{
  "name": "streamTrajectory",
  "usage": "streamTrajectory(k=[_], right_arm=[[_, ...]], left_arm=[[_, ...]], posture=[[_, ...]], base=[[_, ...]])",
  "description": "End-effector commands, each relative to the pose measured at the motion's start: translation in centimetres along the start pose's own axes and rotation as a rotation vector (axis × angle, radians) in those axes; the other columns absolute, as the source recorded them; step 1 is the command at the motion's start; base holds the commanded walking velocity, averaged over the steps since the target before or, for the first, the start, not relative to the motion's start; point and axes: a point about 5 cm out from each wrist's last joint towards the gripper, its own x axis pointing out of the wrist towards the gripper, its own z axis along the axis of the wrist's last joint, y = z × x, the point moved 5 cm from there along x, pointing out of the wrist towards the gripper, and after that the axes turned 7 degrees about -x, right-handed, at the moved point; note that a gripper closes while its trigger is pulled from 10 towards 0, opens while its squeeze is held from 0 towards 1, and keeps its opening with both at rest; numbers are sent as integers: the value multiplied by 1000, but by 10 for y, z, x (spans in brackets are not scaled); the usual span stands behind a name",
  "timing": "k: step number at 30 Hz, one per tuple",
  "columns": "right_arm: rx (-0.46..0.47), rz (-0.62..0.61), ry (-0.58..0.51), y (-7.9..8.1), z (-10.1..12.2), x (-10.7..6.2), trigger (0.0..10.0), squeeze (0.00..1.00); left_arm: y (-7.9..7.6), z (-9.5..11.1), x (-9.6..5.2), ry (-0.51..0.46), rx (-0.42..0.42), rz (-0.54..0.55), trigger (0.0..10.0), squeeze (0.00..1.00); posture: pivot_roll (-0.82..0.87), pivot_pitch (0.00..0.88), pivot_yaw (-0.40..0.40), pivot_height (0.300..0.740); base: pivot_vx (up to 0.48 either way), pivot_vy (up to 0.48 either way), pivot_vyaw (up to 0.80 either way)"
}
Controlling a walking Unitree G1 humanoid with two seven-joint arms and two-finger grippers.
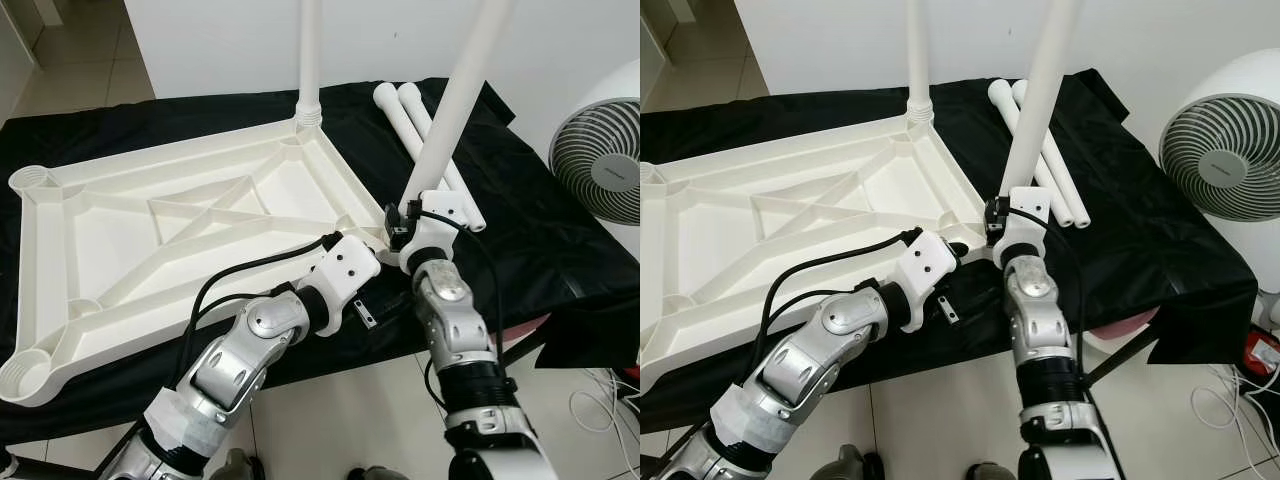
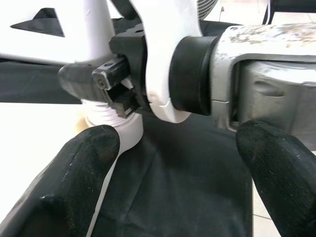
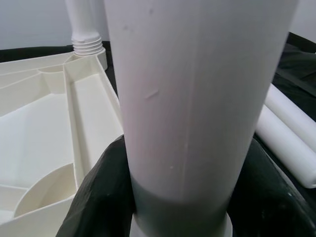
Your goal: Building children table
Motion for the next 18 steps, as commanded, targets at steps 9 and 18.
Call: streamTrajectory(k=[9, 18], right_arm=[[8, -77, 13, -22, -1, -3, 10000, 1000], [-21, -76, 13, -29, -4, -10, 10000, 0]], left_arm=[[-10, -3, 0, 17, -13, -71, 10000, 0], [-4, 3, 3, -9, -1, -49, 10000, 0]], posture=[[-81, 87, 7, 740], [-89, 73, 15, 740]], base=[[0, 0, 0], [0, 0, 0]])
